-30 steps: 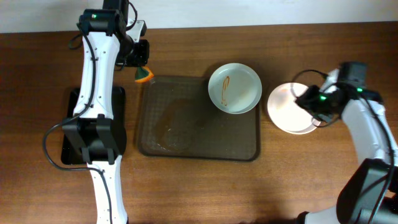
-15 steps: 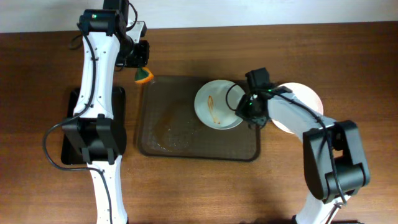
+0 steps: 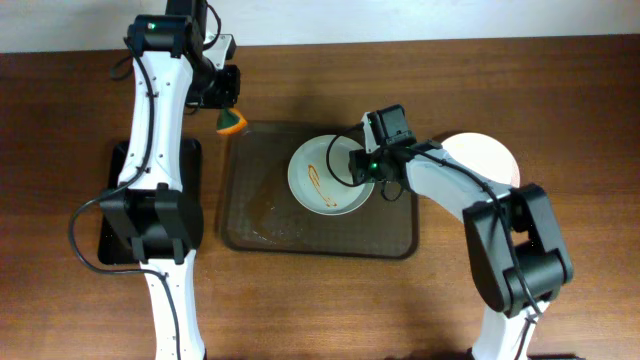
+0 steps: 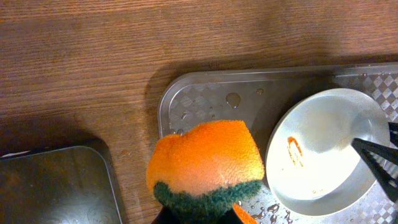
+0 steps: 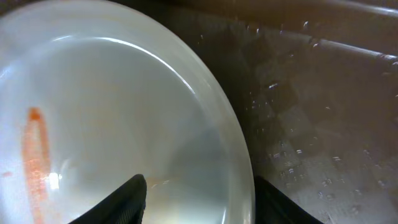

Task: Clean dirty plates on tray and stack at the side
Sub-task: 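Grasp the back plate rim with the right gripper and pull it forward, then scrub the held back plate with the sponge in the left gripper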

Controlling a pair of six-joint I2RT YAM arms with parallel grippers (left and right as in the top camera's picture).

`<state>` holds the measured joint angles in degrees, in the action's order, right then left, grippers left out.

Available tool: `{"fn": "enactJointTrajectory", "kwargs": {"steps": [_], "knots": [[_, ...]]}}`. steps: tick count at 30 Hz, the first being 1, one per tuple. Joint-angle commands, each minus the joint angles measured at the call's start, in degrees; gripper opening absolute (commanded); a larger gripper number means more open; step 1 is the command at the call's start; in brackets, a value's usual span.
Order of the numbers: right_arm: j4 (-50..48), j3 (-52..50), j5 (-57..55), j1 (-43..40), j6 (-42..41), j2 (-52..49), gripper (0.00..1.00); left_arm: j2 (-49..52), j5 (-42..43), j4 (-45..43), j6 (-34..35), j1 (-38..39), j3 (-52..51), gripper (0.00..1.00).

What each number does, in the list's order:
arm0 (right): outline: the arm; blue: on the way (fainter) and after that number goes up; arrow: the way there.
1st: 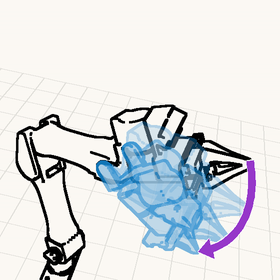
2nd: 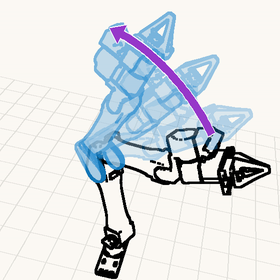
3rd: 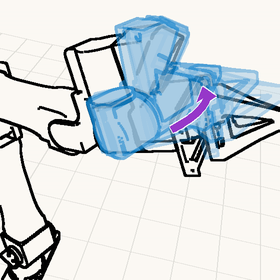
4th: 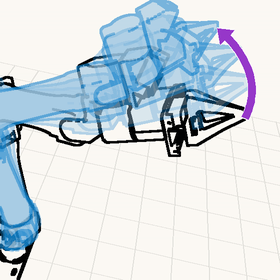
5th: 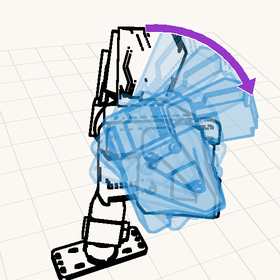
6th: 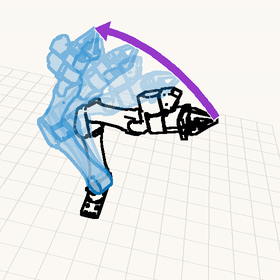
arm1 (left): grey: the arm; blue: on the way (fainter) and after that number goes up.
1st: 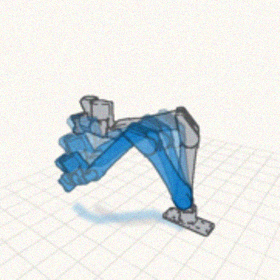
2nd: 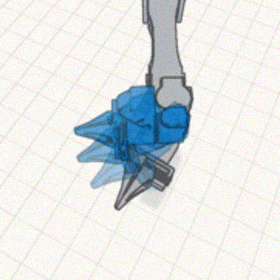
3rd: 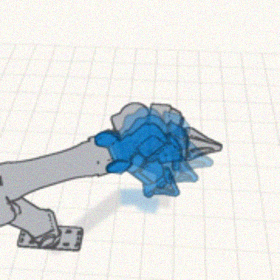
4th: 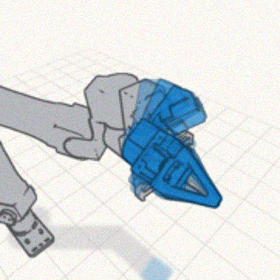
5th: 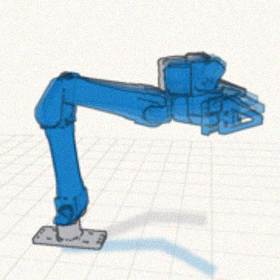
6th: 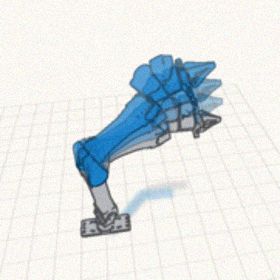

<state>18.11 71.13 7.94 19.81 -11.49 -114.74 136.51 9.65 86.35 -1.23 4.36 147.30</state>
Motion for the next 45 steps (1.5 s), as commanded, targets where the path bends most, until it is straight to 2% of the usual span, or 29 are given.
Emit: {"fn": "enactJointTrajectory", "kwargs": {"steps": [1,2,3,5,7,9,11,13,14,16,21,24,27,30,31,33,35,37,39,41,43,45], "knots": [[-3.5,0.7,0.4,0.4,1.6,-4.7,0.49,2.4,0.0,0.9,0.6,0.0,-0.2,0.0],[-3.3,0.7,0.4,0.5,-0.3,-4.7,0.18,3.1,0.0,1.0,0.6,0.0,-0.2,0.0],[-2.9,0.7,0.4,0.5,-3.4,-4.6,0.04,3.3,0.0,1.1,0.6,0.0,-0.2,0.0],[-0.5,0.8,0.4,0.4,-10.5,-4.6,0.04,3.3,0.0,1.6,0.5,0.1,-0.2,0.0],[6.8,1.3,0.4,0.5,-26.8,-4.6,0.04,3.4,0.0,2.0,0.5,1.0,-0.4,0.0],[10.4,1.3,0.4,1.7,-35.4,-4.6,0.04,3.4,0.0,1.2,0.5,2.2,-2.1,0.0],[11.7,1.3,0.5,3.9,-38.6,-4.6,0.04,3.4,0.0,-1.0,0.5,3.8,-6.0,0.0],[11.4,1.3,2.5,5.7,-36.5,-4.6,0.04,3.4,0.7,-4.7,-1.0,5.9,-11.3,0.0],[10.9,1.3,5.6,5.8,-31.3,-4.6,0.04,3.4,3.0,-7.2,-4.0,6.9,-13.5,0.0],[11.1,1.3,6.3,5.2,-30.3,-4.6,0.04,3.4,5.6,-12.1,-8.5,8.7,-17.3,0.0],[10.8,1.3,6.8,3.2,-25.5,-4.6,0.04,3.5,5.4,-25.1,-10.3,11.1,-30.2,0.0],[10.4,1.3,6.8,3.0,-24.9,-4.6,0.04,3.5,5.4,-24.7,-10.3,11.1,-34.0,0.0],[10.0,1.3,6.4,2.9,-24.9,-4.6,0.04,3.5,5.6,-18.4,-10.4,11.1,-34.9,0.0],[9.9,1.3,6.4,2.9,-24.9,-4.6,0.04,3.5,5.7,-10.7,-16.4,11.3,-34.9,0.0],[9.7,1.3,6.4,2.9,-24.9,-4.6,0.04,3.5,6.1,-10.2,-16.5,11.6,-34.9,0.0],[9.6,1.3,6.4,2.9,-24.9,-4.6,0.04,3.5,11.5,-10.3,-21.4,12.6,-34.9,0.0],[9.6,1.3,6.4,2.9,-24.7,-4.6,0.04,3.5,11.1,-12.3,-21.3,13.3,-34.9,0.0],[9.6,1.3,6.4,2.9,-24.7,-4.6,0.04,3.5,5.2,-17.3,-11.5,13.4,-35.1,0.0],[9.5,1.3,6.4,2.9,-24.7,-4.6,0.04,3.5,-7.8,-24.1,4.0,13.4,-35.8,0.0],[9.6,1.3,6.4,2.9,-24.7,-4.6,0.04,3.5,-15.7,-26.8,11.4,13.4,-36.3,0.0],[9.6,1.3,6.1,2.9,-24.7,-4.6,0.04,3.5,-23.6,-23.4,19.4,13.4,-36.3,0.0],[9.5,1.3,5.8,2.9,-24.7,-4.6,0.04,3.5,-23.7,-18.1,20.1,13.4,-36.3,0.0]]}}
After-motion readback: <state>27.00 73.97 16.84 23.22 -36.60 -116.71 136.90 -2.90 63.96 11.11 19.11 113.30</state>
